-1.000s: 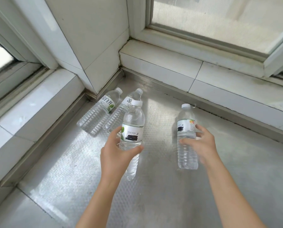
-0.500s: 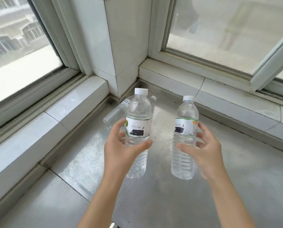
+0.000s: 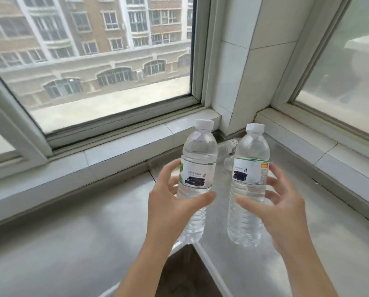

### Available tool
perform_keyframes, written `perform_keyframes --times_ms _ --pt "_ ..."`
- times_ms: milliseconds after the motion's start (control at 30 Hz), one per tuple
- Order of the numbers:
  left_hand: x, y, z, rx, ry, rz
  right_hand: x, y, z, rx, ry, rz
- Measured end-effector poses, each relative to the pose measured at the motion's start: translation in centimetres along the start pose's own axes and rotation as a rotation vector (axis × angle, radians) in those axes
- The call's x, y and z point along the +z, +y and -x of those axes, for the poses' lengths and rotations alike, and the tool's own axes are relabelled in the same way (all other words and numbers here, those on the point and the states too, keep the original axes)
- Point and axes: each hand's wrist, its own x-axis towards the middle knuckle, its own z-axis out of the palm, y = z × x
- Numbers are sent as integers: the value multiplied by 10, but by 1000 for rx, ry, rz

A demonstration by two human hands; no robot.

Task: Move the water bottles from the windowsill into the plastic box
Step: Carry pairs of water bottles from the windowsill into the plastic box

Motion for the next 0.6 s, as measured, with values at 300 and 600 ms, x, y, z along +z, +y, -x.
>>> perform_keyframes --times_ms 300,600 --pt "-87 3 124 13 378 -56 50 -30 80 -102 -369 -51" --pt "-206 1 248 -36 766 -115 157 -86 188 -244 -822 -119"
